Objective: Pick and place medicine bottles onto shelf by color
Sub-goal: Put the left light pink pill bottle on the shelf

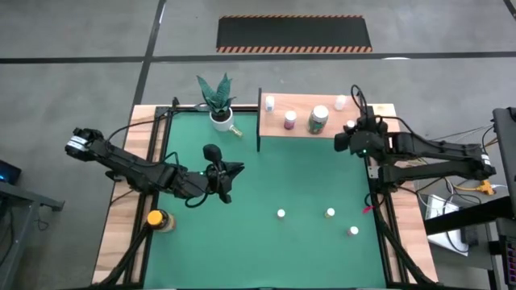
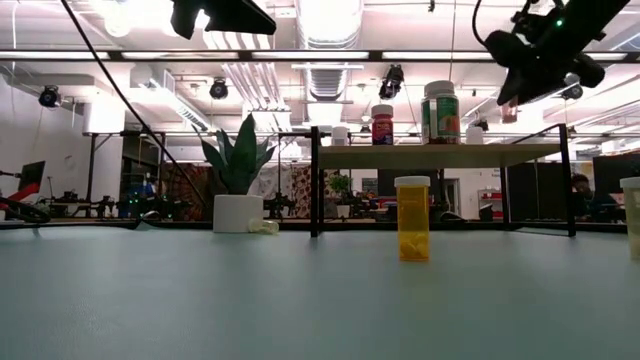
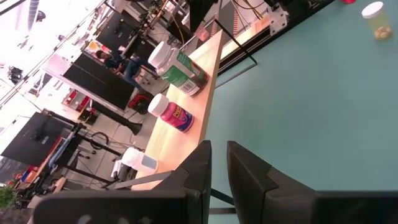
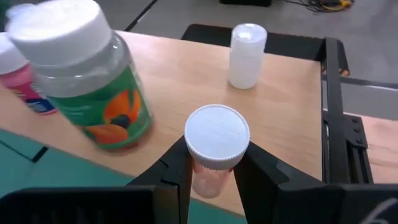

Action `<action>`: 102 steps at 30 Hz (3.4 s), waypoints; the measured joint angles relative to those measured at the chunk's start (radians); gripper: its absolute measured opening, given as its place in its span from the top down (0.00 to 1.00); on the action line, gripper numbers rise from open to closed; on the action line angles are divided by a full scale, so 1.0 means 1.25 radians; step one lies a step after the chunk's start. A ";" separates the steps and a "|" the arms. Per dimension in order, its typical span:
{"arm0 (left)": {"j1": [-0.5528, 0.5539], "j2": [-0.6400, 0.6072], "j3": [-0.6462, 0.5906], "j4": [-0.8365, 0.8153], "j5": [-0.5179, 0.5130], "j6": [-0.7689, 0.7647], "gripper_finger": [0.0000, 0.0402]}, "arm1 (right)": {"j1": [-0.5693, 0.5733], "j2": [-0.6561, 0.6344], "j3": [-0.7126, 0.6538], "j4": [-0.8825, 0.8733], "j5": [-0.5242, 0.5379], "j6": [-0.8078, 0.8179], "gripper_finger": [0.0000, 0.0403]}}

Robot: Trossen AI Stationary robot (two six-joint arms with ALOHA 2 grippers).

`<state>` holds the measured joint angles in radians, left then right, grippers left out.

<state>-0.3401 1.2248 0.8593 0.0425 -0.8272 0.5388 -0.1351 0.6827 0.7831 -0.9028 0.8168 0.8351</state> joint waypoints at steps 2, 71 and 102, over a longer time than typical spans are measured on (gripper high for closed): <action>0.000 -0.001 0.000 0.000 0.000 0.000 0.92 | -0.004 0.006 -0.008 0.001 0.002 0.004 0.77; 0.000 -0.008 0.000 0.001 -0.052 0.015 0.92 | -0.039 0.162 0.176 0.024 0.051 -0.111 0.64; -0.001 -0.008 0.000 0.002 -0.051 0.015 0.92 | -0.306 0.188 0.251 -0.152 -0.326 -0.257 0.98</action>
<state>-0.3408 1.2148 0.8589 0.0448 -0.8913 0.5575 -0.5179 0.9180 1.0964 -1.0931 0.4093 0.5139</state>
